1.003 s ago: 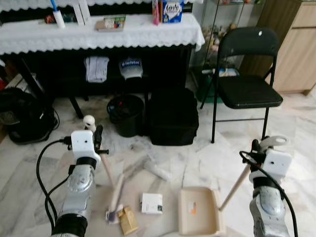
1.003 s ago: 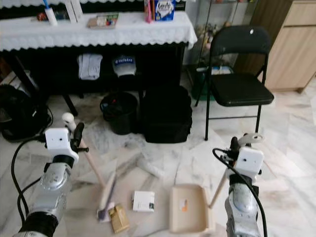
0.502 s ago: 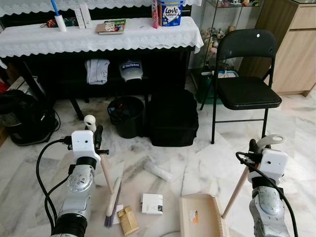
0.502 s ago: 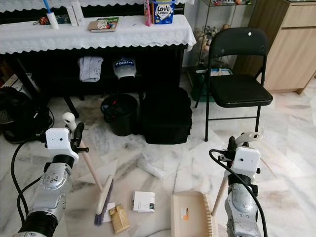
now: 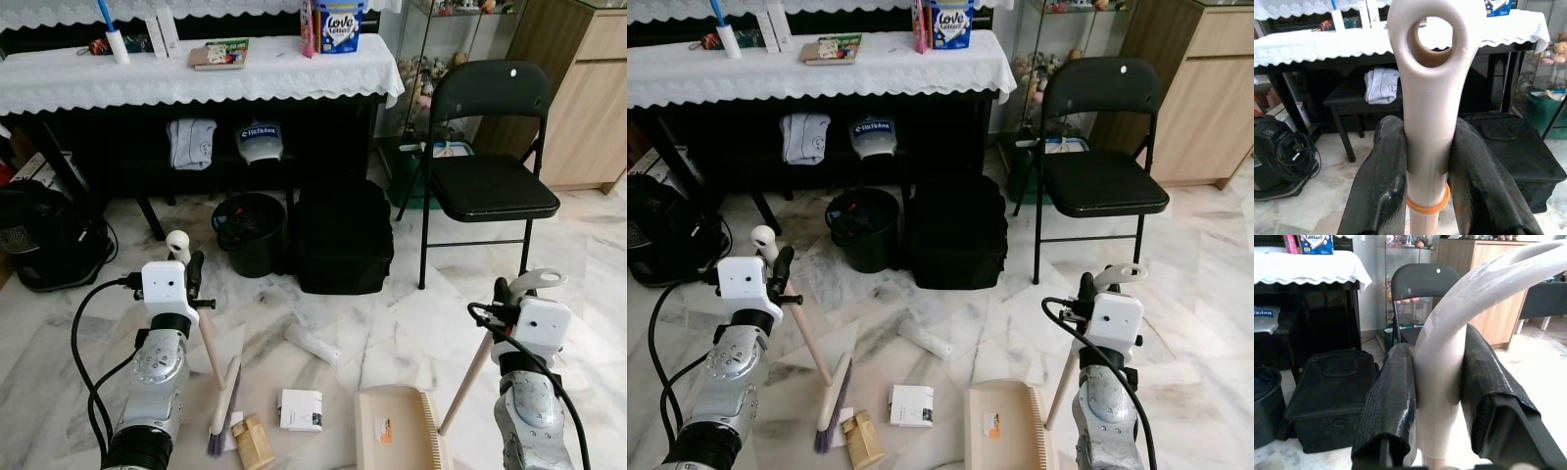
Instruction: Sweep floor
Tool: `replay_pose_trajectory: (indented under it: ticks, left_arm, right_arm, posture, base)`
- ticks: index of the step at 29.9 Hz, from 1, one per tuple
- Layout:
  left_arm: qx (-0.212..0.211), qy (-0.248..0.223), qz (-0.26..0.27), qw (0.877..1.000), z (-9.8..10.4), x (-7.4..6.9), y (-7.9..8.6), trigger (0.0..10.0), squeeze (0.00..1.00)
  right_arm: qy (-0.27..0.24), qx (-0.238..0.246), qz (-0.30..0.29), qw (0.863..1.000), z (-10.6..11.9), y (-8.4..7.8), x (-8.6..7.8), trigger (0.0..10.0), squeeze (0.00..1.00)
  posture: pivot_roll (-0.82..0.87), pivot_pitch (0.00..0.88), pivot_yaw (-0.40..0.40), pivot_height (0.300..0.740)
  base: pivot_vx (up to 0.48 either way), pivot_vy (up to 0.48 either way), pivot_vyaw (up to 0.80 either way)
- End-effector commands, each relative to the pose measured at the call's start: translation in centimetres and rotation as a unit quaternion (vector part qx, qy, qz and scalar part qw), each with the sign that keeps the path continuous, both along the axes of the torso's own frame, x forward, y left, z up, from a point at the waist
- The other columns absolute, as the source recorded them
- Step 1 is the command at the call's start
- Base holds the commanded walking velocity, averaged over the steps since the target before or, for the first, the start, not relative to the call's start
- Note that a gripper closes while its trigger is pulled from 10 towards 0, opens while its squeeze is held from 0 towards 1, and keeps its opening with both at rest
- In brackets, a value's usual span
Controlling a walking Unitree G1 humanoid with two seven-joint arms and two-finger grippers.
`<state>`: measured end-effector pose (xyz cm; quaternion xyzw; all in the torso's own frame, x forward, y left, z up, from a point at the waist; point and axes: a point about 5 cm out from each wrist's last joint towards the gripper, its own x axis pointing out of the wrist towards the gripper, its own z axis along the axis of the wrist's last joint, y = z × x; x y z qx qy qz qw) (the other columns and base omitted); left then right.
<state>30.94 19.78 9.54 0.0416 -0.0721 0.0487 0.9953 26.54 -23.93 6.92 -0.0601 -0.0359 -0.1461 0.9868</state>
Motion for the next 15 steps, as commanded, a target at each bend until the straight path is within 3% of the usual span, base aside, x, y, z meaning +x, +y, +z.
replay_pose_trajectory:
  ticks: [1, 6, 15]
  left_arm:
    - [0.007, -0.019, 0.004, 1.0, 0.78, 0.14, 0.34, 10.0, 0.0]
    - [0.006, -0.018, 0.006, 1.0, 0.74, 0.15, 0.31, 10.0, 0.0]
    - [0.006, -0.017, 0.009, 1.0, 0.69, 0.1, 0.4, 10.0, 0.0]
  right_arm:
    - [-0.014, -0.003, 0.003, 1.0, 0.57, 0.06, 0.17, 10.0, 0.0]
    - [-0.013, -0.002, 0.004, 1.0, 0.56, 0.04, 0.19, 10.0, 0.0]
    - [-0.012, -0.001, 0.003, 1.0, 0.5, 0.0, 0.12, 10.0, 0.0]
  posture:
    - [-0.08, 0.0, 0.031, 0.74]
    - [-0.08, 0.0, 0.028, 0.74]
    - [-0.08, 0.0, 0.028, 0.74]
  base:
    - [0.307, 0.0, 0.0]
    - [0.298, 0.0, 0.0]
    - [0.0, 0.0, 0.0]
